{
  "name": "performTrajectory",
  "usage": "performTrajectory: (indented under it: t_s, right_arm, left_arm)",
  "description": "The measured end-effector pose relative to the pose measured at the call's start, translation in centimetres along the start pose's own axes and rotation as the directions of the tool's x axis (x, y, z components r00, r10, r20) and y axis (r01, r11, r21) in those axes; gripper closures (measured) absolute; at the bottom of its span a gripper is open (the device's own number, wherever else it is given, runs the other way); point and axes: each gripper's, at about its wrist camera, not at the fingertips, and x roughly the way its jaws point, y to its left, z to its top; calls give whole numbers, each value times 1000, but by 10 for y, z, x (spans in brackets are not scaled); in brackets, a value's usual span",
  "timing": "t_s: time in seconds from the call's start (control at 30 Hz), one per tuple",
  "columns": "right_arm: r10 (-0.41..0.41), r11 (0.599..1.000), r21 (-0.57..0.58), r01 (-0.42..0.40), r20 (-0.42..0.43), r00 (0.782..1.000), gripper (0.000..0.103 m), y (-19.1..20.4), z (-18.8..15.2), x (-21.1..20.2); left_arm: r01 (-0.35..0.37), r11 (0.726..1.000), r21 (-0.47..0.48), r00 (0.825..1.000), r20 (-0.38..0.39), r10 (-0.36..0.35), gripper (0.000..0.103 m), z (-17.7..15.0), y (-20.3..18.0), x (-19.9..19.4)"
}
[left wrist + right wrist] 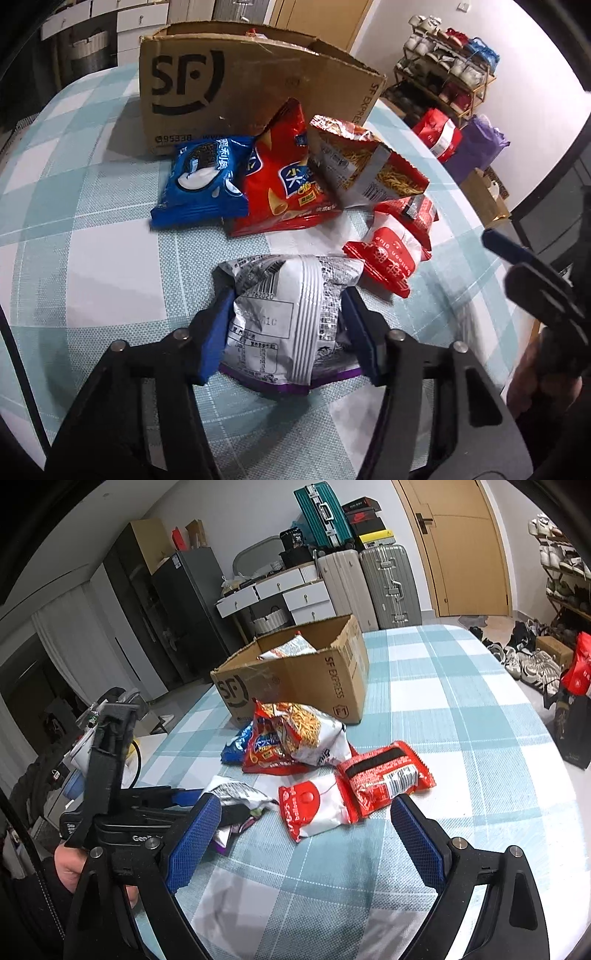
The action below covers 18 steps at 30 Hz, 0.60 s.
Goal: Organize snacks
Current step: 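Grasp the silver chip bag with purple edge using the left tool, then grasp the white-red balloon packet with the right tool while the left tool holds the chip bag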
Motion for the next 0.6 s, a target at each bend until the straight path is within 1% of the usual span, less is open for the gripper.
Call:
performTrajectory:
  t_s: [0.03,0.1,0.23,0.33,0.6]
  right_arm:
    - [1,1000,4,-1,-4,1000,8,-1,-1,2]
    - [0,1000,7,0,-15,1000,8,-2,-4,6]
    - [2,1000,15,-1,-28,1000,8,-3,-7,12]
    - [3,1000,23,-2,-37,999,8,-4,-8,17]
    - [4,1000,26,-2,-68,998,8,-5,-12,28]
  left_arm:
    - [4,1000,4,1000,7,-4,53,0,1,1]
    - [15,1000,6,1000,8,-15,55,0,3,1]
    - [9,1000,13,1000,9,-9,55,0,2,2]
    - [8,1000,1,1000,11,-8,55,-2,4,0]
    - [34,999,-16,999,16,-34,55,-11,13,-11]
